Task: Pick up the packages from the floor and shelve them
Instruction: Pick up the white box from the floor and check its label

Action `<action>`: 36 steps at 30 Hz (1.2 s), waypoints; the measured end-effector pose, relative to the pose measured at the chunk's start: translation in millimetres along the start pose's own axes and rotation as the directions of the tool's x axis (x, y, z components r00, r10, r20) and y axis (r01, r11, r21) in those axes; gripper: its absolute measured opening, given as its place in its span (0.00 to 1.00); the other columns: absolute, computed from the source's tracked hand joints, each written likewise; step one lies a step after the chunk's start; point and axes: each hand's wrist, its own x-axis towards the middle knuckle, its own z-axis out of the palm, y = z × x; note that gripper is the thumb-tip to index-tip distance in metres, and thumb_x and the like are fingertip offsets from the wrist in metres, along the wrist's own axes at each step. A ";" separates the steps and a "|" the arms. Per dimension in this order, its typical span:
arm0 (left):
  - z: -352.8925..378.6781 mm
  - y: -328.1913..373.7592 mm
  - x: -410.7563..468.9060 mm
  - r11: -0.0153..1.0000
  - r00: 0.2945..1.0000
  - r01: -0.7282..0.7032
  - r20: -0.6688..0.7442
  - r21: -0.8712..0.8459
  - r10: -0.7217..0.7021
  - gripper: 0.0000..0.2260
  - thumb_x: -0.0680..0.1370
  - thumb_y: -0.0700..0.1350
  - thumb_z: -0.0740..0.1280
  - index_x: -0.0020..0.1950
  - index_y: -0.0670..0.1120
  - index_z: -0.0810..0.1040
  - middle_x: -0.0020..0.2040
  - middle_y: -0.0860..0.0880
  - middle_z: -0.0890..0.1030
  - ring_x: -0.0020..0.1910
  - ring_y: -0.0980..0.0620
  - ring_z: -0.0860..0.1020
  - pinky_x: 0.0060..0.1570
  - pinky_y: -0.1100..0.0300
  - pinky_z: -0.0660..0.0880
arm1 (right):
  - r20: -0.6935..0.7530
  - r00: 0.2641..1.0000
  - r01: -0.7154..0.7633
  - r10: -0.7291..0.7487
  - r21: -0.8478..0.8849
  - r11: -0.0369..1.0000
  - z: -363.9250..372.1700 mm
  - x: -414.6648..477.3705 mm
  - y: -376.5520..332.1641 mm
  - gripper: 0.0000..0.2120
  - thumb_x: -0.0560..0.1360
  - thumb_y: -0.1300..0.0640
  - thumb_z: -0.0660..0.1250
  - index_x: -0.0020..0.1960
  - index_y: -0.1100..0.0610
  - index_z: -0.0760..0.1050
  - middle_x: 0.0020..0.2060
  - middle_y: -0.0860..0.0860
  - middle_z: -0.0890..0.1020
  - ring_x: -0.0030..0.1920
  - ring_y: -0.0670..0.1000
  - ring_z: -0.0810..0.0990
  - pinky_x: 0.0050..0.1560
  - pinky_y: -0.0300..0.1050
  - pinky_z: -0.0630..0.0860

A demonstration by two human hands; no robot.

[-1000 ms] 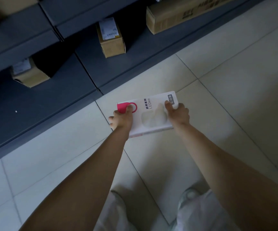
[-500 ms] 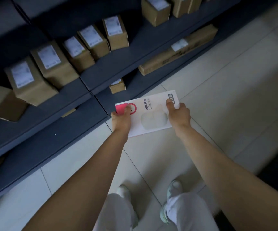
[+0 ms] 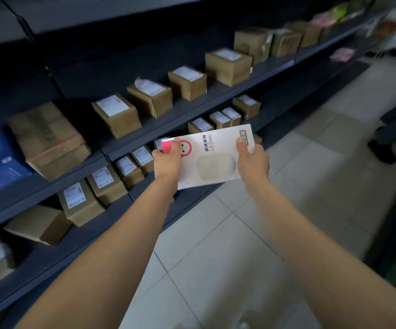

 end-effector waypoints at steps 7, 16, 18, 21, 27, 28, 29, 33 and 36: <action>-16.0 62.5 -21.9 0.999 0.998 -0.052 0.046 -0.008 0.052 0.31 0.77 0.62 0.61 0.73 0.45 0.60 0.60 0.45 0.77 0.49 0.47 0.77 0.42 0.52 0.72 | -0.017 0.995 0.098 -0.098 0.001 0.995 -26.3 -15.1 -54.7 0.28 0.78 0.39 0.56 0.67 0.59 0.70 0.63 0.58 0.73 0.61 0.61 0.74 0.63 0.59 0.73; -44.2 97.2 -29.0 0.997 0.997 -0.072 0.031 -0.034 0.073 0.35 0.76 0.64 0.62 0.75 0.45 0.58 0.60 0.45 0.79 0.51 0.46 0.79 0.39 0.54 0.76 | 0.017 0.981 0.193 -0.192 -0.052 0.980 -23.2 -26.8 -85.8 0.26 0.79 0.37 0.50 0.70 0.50 0.65 0.66 0.58 0.72 0.63 0.62 0.72 0.63 0.61 0.73; -50.8 98.2 -29.2 0.998 0.998 -0.066 0.002 -0.022 0.066 0.36 0.76 0.64 0.62 0.75 0.46 0.56 0.60 0.44 0.78 0.50 0.46 0.79 0.40 0.52 0.76 | 0.037 0.980 0.198 -0.196 -0.033 0.980 -20.0 -30.4 -87.4 0.25 0.79 0.37 0.51 0.70 0.50 0.65 0.65 0.57 0.73 0.62 0.60 0.73 0.62 0.60 0.74; -59.2 93.9 -27.1 0.998 0.998 -0.052 -0.022 -0.037 0.051 0.35 0.76 0.63 0.63 0.74 0.46 0.56 0.61 0.44 0.77 0.52 0.44 0.79 0.50 0.48 0.79 | 0.050 0.976 0.213 -0.212 0.001 0.977 -14.9 -33.8 -86.8 0.25 0.80 0.39 0.53 0.70 0.53 0.65 0.62 0.56 0.75 0.57 0.57 0.76 0.59 0.57 0.76; -66.7 89.1 -26.1 0.997 0.997 -0.036 -0.072 -0.070 0.031 0.33 0.76 0.62 0.64 0.73 0.46 0.57 0.61 0.42 0.77 0.54 0.44 0.78 0.49 0.50 0.77 | 0.033 0.984 0.170 -0.173 0.078 0.982 -4.4 -37.9 -89.4 0.26 0.79 0.39 0.57 0.68 0.56 0.63 0.62 0.56 0.75 0.54 0.55 0.76 0.48 0.50 0.74; -67.3 89.1 -25.9 0.997 0.997 -0.033 -0.075 -0.072 0.028 0.32 0.76 0.61 0.64 0.72 0.46 0.57 0.61 0.42 0.77 0.54 0.44 0.78 0.47 0.51 0.76 | 0.032 0.986 0.160 -0.162 0.076 0.984 -3.9 -38.2 -90.7 0.28 0.78 0.39 0.57 0.69 0.57 0.63 0.63 0.57 0.75 0.55 0.56 0.76 0.51 0.51 0.76; -68.0 89.3 -25.7 0.997 0.997 -0.030 -0.074 -0.074 0.024 0.31 0.77 0.60 0.64 0.72 0.46 0.58 0.60 0.42 0.77 0.53 0.44 0.78 0.46 0.51 0.76 | 0.031 0.988 0.148 -0.151 0.069 0.987 -3.6 -38.3 -92.0 0.30 0.78 0.38 0.57 0.70 0.58 0.62 0.63 0.57 0.75 0.57 0.56 0.77 0.53 0.52 0.76; -70.7 89.1 -26.0 0.995 0.998 -0.032 -0.051 -0.090 0.028 0.26 0.77 0.56 0.63 0.70 0.46 0.59 0.52 0.44 0.78 0.40 0.50 0.77 0.32 0.57 0.71 | 0.020 0.992 0.125 -0.125 0.017 0.992 -2.2 -39.1 -94.8 0.33 0.78 0.36 0.55 0.71 0.60 0.63 0.66 0.59 0.72 0.61 0.59 0.76 0.61 0.57 0.75; -72.1 88.9 -26.9 0.995 0.998 -0.050 -0.033 -0.086 0.047 0.25 0.77 0.54 0.63 0.69 0.46 0.60 0.44 0.46 0.77 0.39 0.50 0.77 0.29 0.58 0.71 | 0.031 0.991 0.133 -0.133 -0.022 0.991 -0.6 -39.9 -92.8 0.30 0.78 0.37 0.54 0.67 0.60 0.68 0.64 0.60 0.75 0.57 0.59 0.78 0.59 0.58 0.77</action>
